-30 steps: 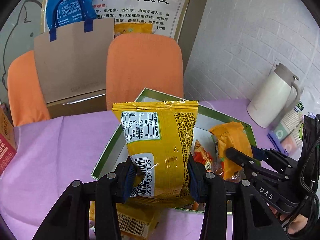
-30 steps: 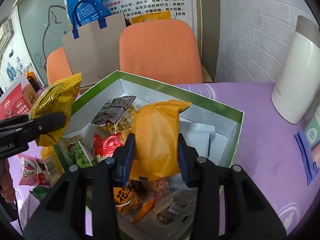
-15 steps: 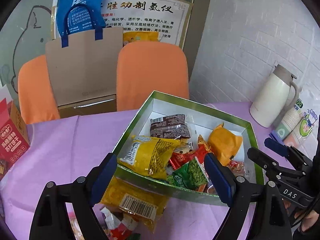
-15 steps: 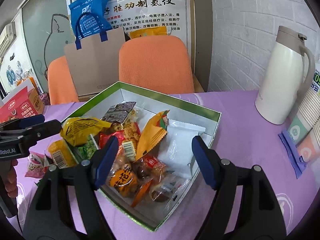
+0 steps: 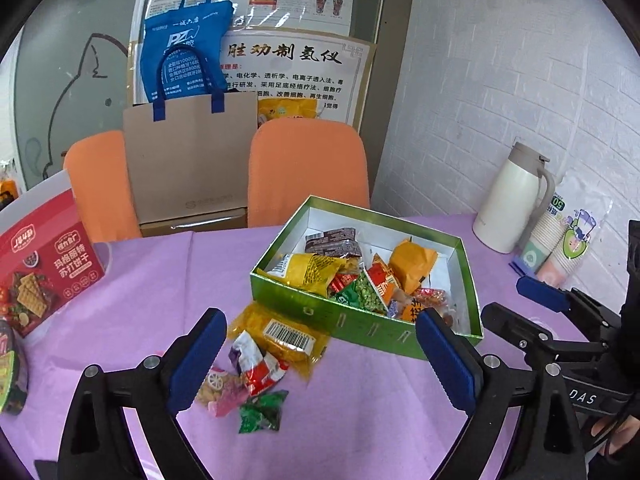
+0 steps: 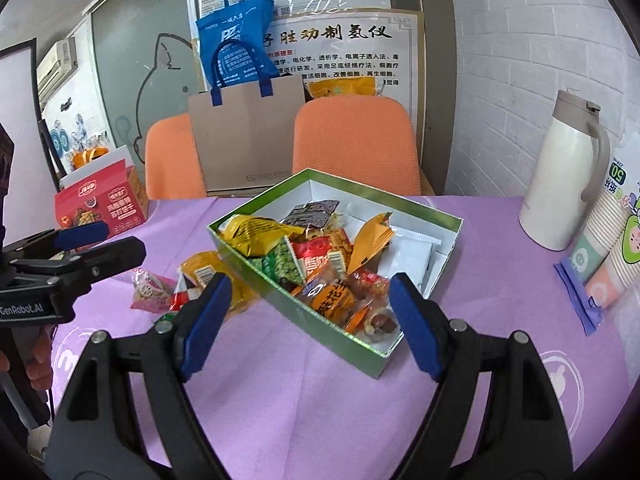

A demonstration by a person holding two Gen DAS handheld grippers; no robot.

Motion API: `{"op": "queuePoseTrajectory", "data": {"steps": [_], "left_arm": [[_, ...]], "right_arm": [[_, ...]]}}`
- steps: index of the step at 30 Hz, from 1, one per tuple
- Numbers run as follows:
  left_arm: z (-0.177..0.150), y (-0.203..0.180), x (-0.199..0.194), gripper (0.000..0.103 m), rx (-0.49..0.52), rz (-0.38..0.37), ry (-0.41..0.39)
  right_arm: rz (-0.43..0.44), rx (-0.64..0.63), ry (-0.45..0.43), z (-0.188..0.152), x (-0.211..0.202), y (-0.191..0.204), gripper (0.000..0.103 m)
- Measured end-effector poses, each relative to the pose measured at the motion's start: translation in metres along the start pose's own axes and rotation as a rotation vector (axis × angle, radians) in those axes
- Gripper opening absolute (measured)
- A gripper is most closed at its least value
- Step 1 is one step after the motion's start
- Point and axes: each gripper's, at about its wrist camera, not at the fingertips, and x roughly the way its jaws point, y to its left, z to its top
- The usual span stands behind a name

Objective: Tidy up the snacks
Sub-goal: 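Withdraw both grippers from the box toward the small green and red-white packets, then grasp the small green packet with the right gripper while the left grasps the red-white packet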

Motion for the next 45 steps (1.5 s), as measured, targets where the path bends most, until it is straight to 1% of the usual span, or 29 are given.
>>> {"op": "queuePoseTrajectory", "data": {"steps": [3,5,7,9,11,13,16,19,23,26,29,30,31,32,33,34,36,37,38,40,43,44,45], "left_arm": [[-0.017,0.015,-0.015,0.100,-0.045,0.001,-0.001],[-0.028,0.030,-0.020,0.103,-0.093,0.012,0.010],[-0.039,0.046,-0.021,0.103,-0.132,0.044,0.032],[-0.051,0.059,-0.021,0.103,-0.151,0.060,0.055],[-0.062,0.072,-0.018,0.103,-0.170,0.066,0.076],[-0.073,0.085,-0.017,0.103,-0.197,0.056,0.091],[-0.083,0.100,-0.017,0.103,-0.240,0.051,0.097],[-0.090,0.111,-0.022,0.102,-0.274,0.044,0.085],[-0.095,0.122,-0.027,0.102,-0.268,0.038,0.082],[-0.097,0.128,-0.026,0.102,-0.267,0.026,0.090],[-0.098,0.129,-0.023,0.102,-0.256,0.008,0.096],[-0.098,0.129,-0.023,0.101,-0.252,0.000,0.098],[-0.098,0.128,-0.021,0.100,-0.247,-0.009,0.101],[-0.097,0.126,-0.018,0.099,-0.243,-0.018,0.105],[-0.096,0.124,-0.016,0.095,-0.236,-0.029,0.110],[-0.096,0.122,-0.012,0.092,-0.227,-0.043,0.119],[-0.095,0.116,-0.005,0.081,-0.216,-0.070,0.138],[-0.095,0.113,0.000,0.075,-0.213,-0.085,0.149],[-0.094,0.109,0.005,0.072,-0.211,-0.099,0.160],[-0.094,0.098,0.015,0.060,-0.204,-0.140,0.180],[-0.090,0.076,0.031,0.060,-0.181,-0.180,0.181],[-0.088,0.071,0.036,0.060,-0.174,-0.175,0.174],[-0.084,0.066,0.042,0.060,-0.170,-0.154,0.156]], "right_arm": [[0.038,-0.022,0.039,-0.015,-0.002,0.014,0.081],[0.071,-0.044,0.084,-0.027,0.004,0.024,0.081],[0.097,-0.069,0.134,-0.039,0.013,0.036,0.081],[0.107,-0.094,0.167,-0.050,0.020,0.046,0.081],[0.110,-0.121,0.196,-0.060,0.030,0.056,0.080],[0.127,-0.123,0.222,-0.066,0.039,0.063,0.077],[0.164,-0.114,0.247,-0.069,0.051,0.076,0.076],[0.189,-0.130,0.242,-0.067,0.062,0.095,0.076],[0.207,-0.140,0.252,-0.064,0.087,0.114,0.075],[0.211,-0.148,0.275,-0.065,0.112,0.126,0.069],[0.221,-0.135,0.291,-0.063,0.130,0.133,0.069],[0.223,-0.132,0.289,-0.063,0.133,0.133,0.068],[0.225,-0.128,0.286,-0.063,0.137,0.133,0.063],[0.228,-0.127,0.290,-0.063,0.140,0.133,0.042],[0.240,-0.122,0.303,-0.063,0.142,0.130,0.034],[0.256,-0.108,0.305,-0.063,0.141,0.126,0.034],[0.253,-0.103,0.311,-0.062,0.138,0.119,0.033],[0.238,-0.108,0.310,-0.063,0.135,0.114,0.033],[0.224,-0.111,0.306,-0.064,0.132,0.109,0.033],[0.208,-0.103,0.304,-0.068,0.124,0.095,0.033],[0.199,-0.071,0.307,-0.071,0.116,0.076,0.033],[0.195,-0.065,0.309,-0.071,0.114,0.072,0.033],[0.193,-0.057,0.311,-0.071,0.111,0.068,0.033]]}}
